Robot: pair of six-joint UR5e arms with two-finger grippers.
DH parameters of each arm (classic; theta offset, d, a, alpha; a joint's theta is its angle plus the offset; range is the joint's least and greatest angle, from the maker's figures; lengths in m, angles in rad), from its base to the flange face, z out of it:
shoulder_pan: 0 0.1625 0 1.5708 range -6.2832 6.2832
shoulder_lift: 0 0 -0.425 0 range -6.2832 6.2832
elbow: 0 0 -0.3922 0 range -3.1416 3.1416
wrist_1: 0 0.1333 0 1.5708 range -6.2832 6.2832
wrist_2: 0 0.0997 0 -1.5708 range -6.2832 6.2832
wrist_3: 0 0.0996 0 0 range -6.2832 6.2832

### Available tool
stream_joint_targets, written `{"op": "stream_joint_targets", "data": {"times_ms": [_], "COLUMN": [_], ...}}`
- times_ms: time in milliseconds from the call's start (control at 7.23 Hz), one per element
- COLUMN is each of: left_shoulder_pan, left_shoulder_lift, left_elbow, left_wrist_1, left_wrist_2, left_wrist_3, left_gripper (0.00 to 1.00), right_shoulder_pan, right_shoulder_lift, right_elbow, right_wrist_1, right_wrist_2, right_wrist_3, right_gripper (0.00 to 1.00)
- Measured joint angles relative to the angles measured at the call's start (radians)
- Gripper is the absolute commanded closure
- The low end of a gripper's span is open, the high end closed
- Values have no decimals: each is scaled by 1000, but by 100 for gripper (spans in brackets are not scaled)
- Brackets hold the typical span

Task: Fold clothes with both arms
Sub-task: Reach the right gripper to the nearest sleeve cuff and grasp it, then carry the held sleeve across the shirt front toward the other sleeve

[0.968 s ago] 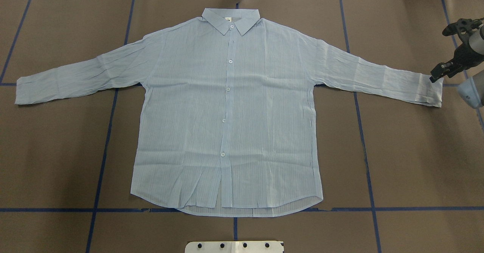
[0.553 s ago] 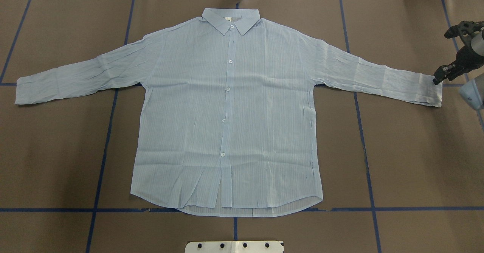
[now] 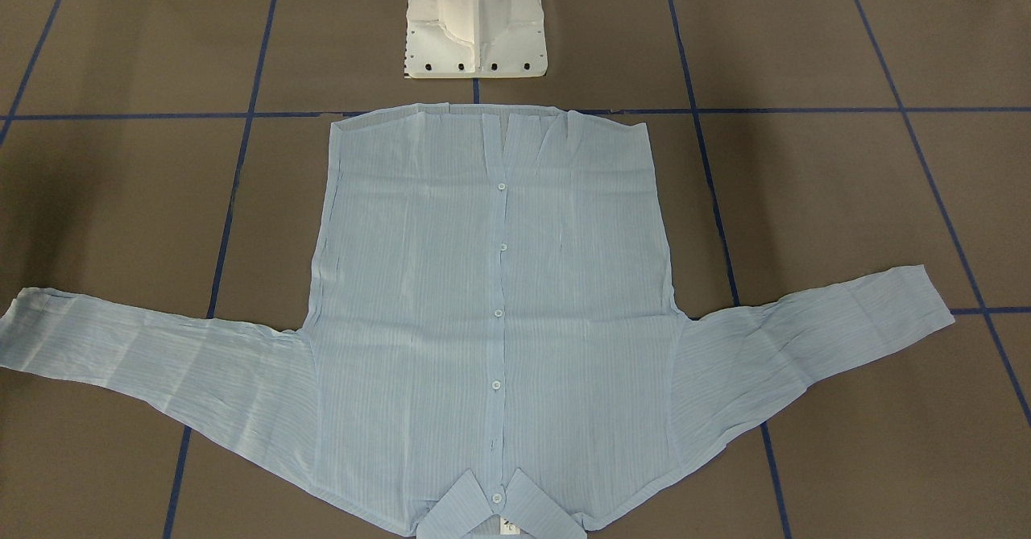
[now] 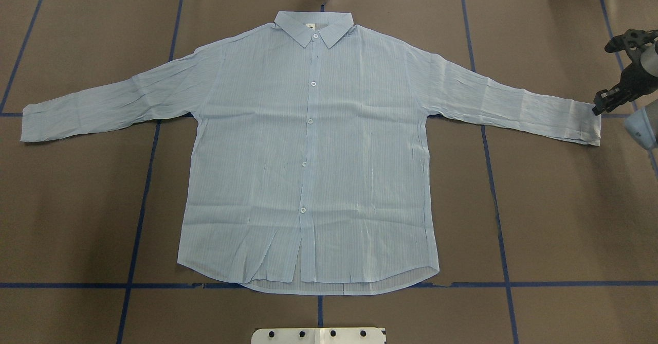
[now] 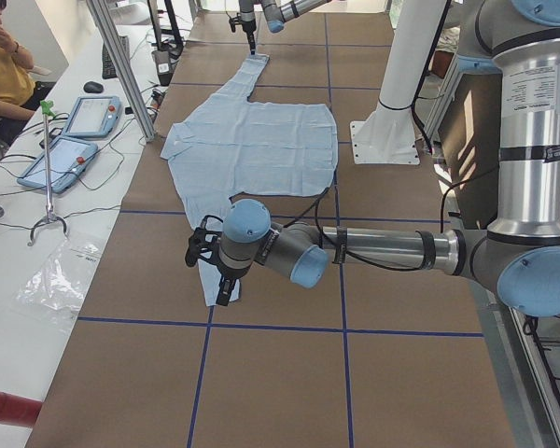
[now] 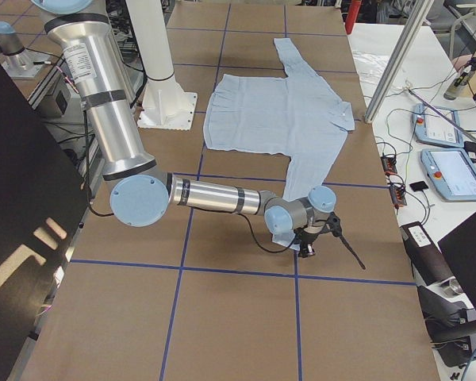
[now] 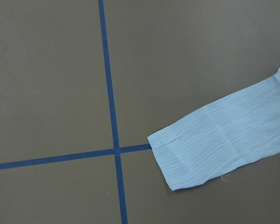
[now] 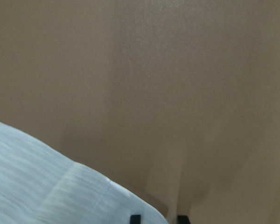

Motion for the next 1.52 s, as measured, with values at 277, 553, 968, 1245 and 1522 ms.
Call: {"op": "stream_joint_targets", "data": {"times_ms": [277,553,968,1245,1522], "left_shoulder_pan": [0,0,0,0,2], "left_shoulder_lift": [0,0,0,-3,-9], "left_elbow": [0,0,-3,-3,2], "left_wrist_1": [0,0,0,1,3], "left_wrist_2": [-1,-1,-7,-28,-73], "left_wrist_3": [-1,-1,-2,-3,-2], "left_gripper": [0,0,0,0,0], "right_shoulder_pan": [4,36,65,34,-72], "right_shoulder_lift": [5,22,-6,-11,25], "right_elbow": [-2,10,165,279,376], "right_wrist_1": [-4,-6,-83,-122,-123], "right_wrist_2": [6,74,173,223,229], "right_wrist_3": [6,17,25,152,410], "right_gripper": [100,100,100,100,100]}}
